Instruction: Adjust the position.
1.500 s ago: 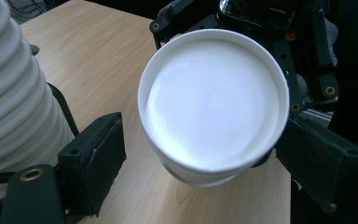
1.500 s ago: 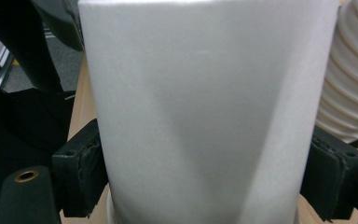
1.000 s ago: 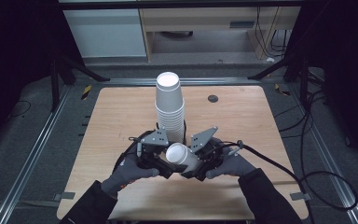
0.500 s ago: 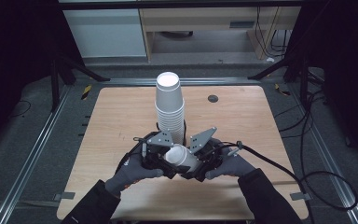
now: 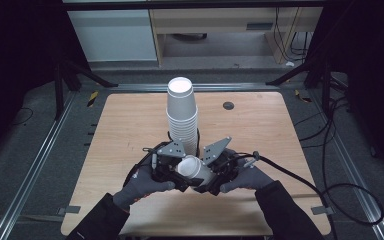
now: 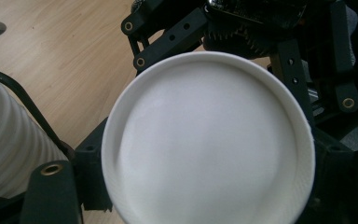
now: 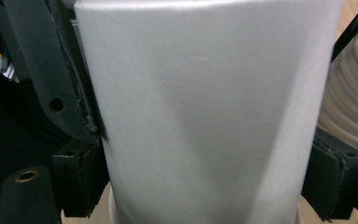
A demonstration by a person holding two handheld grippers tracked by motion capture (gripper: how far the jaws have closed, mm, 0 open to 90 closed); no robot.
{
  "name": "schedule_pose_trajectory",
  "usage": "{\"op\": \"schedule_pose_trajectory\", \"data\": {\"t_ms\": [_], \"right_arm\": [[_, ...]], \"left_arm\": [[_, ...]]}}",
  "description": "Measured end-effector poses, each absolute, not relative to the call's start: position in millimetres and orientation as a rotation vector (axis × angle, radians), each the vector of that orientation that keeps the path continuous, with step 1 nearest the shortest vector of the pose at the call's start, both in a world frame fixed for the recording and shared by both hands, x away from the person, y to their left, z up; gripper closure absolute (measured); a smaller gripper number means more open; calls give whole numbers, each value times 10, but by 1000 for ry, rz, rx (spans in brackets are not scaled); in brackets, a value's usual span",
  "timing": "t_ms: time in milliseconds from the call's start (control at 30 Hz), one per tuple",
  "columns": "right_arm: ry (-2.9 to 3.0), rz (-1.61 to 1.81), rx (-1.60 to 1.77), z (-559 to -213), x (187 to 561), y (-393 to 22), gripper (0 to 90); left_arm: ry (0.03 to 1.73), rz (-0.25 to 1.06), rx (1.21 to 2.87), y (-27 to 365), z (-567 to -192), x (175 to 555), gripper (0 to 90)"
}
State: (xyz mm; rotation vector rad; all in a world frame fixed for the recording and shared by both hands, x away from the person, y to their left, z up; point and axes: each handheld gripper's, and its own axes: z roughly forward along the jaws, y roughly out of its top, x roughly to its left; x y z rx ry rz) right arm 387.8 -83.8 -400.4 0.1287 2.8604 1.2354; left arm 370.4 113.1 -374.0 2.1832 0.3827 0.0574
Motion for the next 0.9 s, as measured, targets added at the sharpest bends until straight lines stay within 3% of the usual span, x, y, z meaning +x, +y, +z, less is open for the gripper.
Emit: {"op": "schedule_pose_trajectory", "data": {"t_ms": [900], "right_arm": [[2793, 1309, 213, -3844, 3895, -958, 29]], "left_arm": [[378, 96, 2146, 1266, -3649, 3669, 218]]}}
